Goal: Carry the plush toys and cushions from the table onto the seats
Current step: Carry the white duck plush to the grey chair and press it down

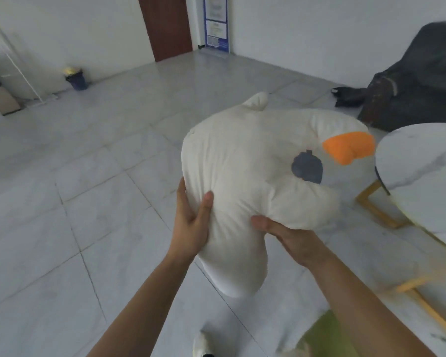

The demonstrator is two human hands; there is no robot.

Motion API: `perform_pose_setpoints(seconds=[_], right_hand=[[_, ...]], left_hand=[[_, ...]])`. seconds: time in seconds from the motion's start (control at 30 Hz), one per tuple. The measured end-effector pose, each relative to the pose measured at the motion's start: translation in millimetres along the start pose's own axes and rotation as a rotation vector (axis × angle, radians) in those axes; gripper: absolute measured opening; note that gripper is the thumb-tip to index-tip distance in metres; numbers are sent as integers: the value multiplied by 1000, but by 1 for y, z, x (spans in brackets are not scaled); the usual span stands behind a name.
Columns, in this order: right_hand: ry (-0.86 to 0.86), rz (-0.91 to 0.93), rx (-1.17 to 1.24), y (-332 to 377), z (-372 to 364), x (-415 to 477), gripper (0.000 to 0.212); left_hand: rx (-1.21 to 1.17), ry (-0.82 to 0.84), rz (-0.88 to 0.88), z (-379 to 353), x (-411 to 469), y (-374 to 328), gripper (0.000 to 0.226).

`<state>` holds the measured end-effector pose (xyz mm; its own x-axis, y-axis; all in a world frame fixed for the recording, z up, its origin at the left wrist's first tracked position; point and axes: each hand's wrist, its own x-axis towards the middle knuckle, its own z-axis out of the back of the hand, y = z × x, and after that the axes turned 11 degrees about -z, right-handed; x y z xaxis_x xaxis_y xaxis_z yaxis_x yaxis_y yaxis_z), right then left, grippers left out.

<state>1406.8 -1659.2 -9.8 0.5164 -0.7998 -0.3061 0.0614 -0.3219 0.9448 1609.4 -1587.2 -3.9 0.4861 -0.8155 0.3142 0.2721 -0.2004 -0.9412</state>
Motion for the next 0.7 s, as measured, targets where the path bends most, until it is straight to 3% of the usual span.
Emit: perform_pose_setpoints(seconds=[0.1,0.27,0.37,0.53,0.7], right_hand=[[-150,-20,37,29,16,43,80],[-422,-9,115,57,62,88,67],[-527,-2,138,60,97,126,53],[-462,-22,185,61,188,220,68],[-318,-209,187,53,291,345,91]], left_hand=[[-33,163,57,-29,78,18,76],[-128,491,69,-100,173,39,63],[-133,605,62,-150,216,57,62],[-106,683,99,-237,292,108,63],[-33,763,199,-332,385,162,57]])
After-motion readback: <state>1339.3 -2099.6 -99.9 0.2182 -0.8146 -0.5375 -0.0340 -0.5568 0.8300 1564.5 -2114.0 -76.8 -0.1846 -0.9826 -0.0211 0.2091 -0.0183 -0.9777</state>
